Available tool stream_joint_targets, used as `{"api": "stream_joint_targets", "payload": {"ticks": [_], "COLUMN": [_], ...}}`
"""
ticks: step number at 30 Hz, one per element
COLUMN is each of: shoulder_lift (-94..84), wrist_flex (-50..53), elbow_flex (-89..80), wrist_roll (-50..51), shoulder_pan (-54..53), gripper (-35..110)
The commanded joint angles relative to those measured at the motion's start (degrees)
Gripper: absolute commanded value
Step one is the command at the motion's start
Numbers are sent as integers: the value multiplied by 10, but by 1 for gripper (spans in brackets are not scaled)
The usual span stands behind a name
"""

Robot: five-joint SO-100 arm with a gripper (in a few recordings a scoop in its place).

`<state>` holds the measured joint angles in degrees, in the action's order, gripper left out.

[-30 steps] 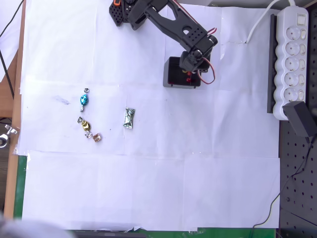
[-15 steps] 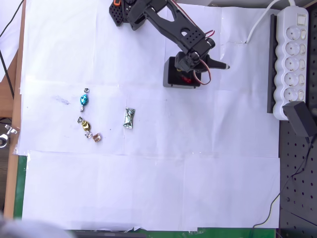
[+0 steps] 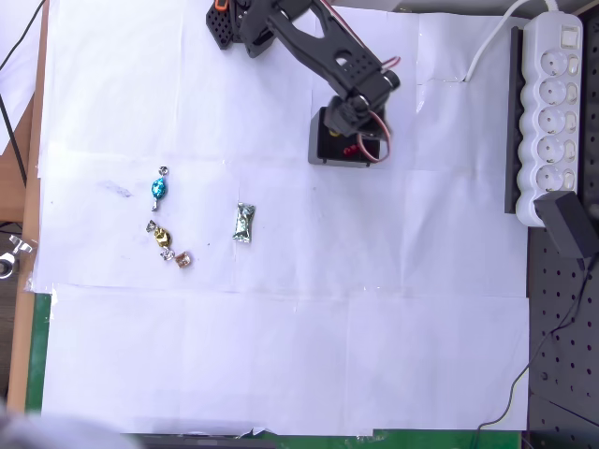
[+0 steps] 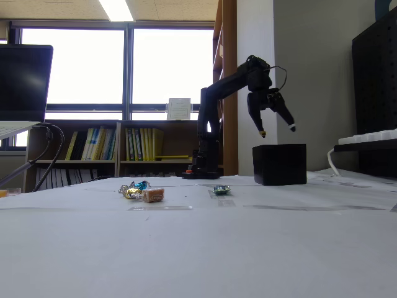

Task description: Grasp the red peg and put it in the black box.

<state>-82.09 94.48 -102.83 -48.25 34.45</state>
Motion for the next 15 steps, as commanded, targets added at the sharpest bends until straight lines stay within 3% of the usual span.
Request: {"api": "stream_joint_targets", "payload": {"ticks": [1,5,15], "shoulder_lift": [185,293,564], "wrist_flex": [14,-35,-432], "elbow_flex": [33,113,597], "wrist_roll": [-83,-163,-336], "shoulder_pan": [-37,-103,-237], "gripper": [0,0,0]}}
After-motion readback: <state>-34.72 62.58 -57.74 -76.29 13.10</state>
